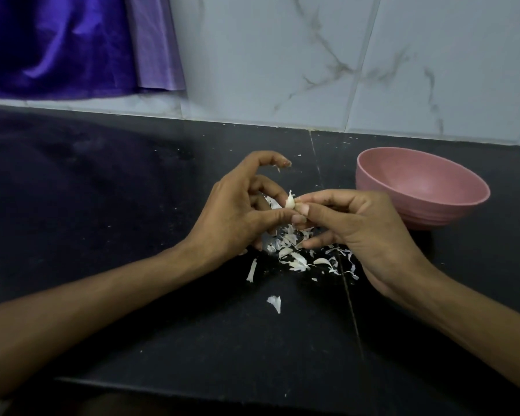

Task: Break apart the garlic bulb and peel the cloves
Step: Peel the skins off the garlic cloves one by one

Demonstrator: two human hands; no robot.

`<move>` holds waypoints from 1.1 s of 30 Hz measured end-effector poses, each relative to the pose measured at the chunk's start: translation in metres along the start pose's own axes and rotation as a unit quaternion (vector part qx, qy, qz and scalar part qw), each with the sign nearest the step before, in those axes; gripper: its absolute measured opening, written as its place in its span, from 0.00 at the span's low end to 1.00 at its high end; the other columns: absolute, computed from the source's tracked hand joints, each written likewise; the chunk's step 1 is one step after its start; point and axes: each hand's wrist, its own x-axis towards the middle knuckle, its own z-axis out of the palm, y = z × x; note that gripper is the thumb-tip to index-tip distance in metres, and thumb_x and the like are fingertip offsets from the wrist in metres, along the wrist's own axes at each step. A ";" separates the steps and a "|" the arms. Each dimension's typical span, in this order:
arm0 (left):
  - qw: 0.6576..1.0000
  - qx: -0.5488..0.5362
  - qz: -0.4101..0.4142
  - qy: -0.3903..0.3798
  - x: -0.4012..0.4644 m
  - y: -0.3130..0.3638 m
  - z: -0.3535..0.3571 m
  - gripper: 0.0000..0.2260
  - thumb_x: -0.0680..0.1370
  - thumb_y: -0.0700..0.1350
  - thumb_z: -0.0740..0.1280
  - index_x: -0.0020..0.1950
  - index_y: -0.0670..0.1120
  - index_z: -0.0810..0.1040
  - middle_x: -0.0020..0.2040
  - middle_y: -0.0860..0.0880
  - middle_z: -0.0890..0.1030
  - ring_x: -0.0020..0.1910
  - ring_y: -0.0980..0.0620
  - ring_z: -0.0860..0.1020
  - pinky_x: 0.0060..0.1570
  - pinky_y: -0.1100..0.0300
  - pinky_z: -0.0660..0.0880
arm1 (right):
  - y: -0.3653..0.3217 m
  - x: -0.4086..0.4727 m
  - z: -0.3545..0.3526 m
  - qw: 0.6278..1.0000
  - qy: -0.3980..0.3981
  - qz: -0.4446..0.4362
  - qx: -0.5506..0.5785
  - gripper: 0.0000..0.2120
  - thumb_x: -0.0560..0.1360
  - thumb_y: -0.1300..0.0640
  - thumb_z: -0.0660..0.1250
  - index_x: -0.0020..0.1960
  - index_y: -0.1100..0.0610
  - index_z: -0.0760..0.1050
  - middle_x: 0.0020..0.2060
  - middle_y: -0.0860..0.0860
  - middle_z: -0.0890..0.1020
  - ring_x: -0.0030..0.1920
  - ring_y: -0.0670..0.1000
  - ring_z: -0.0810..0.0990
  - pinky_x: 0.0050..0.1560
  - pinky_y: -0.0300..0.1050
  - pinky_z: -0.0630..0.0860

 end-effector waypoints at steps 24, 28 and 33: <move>0.988 -0.132 -0.076 0.004 0.004 -0.003 -0.001 0.15 0.70 0.35 0.74 0.51 0.45 0.71 0.33 0.48 0.82 0.23 0.54 0.72 0.20 0.63 0.69 | 0.000 0.003 -0.003 0.999 0.009 -0.015 -0.043 0.05 0.74 0.60 0.72 0.48 0.60 0.85 0.43 0.57 0.85 0.39 0.47 0.81 0.33 0.42 0.80; 0.988 -0.134 -0.078 0.003 0.003 -0.004 0.001 0.13 0.68 0.40 0.74 0.49 0.43 0.74 0.33 0.49 0.81 0.23 0.55 0.72 0.20 0.64 0.69 | 0.000 0.003 -0.002 0.999 0.014 -0.017 -0.041 0.04 0.74 0.61 0.71 0.46 0.58 0.85 0.42 0.56 0.85 0.39 0.47 0.81 0.33 0.42 0.80; 1.000 -0.006 -0.012 0.013 0.000 -0.006 0.002 0.16 0.66 0.48 0.77 0.49 0.46 0.79 0.42 0.49 0.84 0.27 0.51 0.79 0.21 0.59 0.74 | 0.002 0.003 -0.002 0.999 0.035 -0.014 -0.029 0.04 0.74 0.62 0.71 0.47 0.59 0.84 0.39 0.53 0.85 0.37 0.45 0.81 0.31 0.41 0.80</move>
